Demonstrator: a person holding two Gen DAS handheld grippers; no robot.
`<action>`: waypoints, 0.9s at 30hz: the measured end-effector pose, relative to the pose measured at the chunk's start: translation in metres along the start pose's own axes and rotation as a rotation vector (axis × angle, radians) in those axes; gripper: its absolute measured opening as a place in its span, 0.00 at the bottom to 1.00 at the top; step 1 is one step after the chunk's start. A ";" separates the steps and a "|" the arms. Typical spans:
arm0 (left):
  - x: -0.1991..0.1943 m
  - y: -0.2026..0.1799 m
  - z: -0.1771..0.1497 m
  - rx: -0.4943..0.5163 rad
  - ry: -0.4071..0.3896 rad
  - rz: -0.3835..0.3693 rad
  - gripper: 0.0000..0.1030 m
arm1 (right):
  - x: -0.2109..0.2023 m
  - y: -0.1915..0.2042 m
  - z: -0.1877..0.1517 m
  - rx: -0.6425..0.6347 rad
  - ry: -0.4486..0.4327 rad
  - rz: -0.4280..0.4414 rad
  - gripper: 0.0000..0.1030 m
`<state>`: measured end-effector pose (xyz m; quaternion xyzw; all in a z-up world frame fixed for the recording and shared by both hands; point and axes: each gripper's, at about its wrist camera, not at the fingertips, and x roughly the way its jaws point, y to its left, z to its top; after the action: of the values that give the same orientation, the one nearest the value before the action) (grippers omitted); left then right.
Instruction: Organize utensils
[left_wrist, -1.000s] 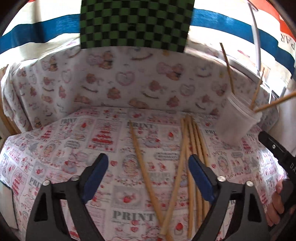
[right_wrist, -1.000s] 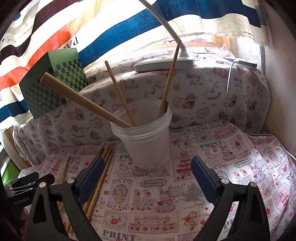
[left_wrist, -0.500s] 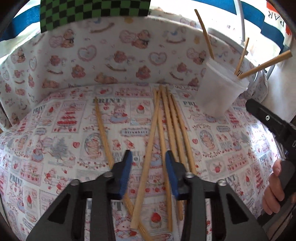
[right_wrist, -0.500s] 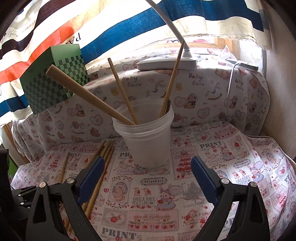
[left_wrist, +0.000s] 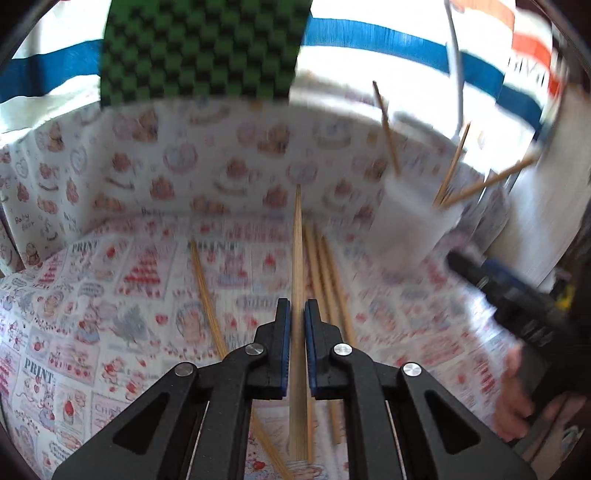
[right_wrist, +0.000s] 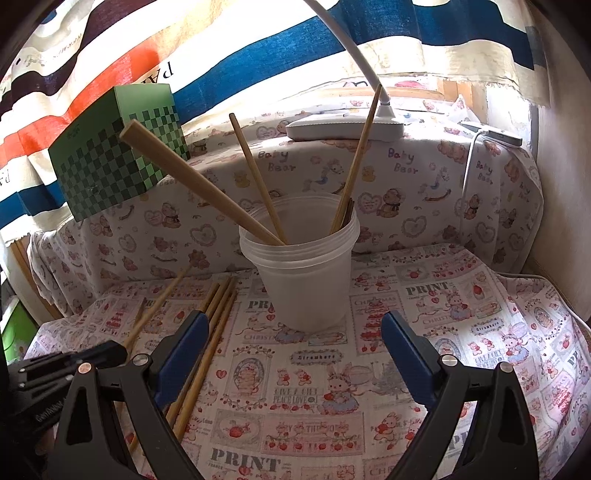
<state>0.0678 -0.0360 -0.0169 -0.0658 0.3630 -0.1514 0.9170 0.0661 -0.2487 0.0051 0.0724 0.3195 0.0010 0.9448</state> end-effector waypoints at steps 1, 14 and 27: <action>-0.006 0.001 0.002 -0.013 -0.029 -0.009 0.07 | -0.001 0.002 0.000 -0.007 -0.003 -0.002 0.93; -0.037 0.009 0.014 -0.034 -0.159 -0.037 0.07 | 0.000 0.008 -0.003 -0.050 -0.011 -0.020 0.93; 0.007 0.022 0.006 -0.074 0.069 0.052 0.07 | 0.005 0.010 -0.006 -0.065 0.001 -0.033 0.93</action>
<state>0.0818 -0.0178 -0.0220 -0.0850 0.4015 -0.1161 0.9045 0.0669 -0.2382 -0.0015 0.0366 0.3208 -0.0040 0.9464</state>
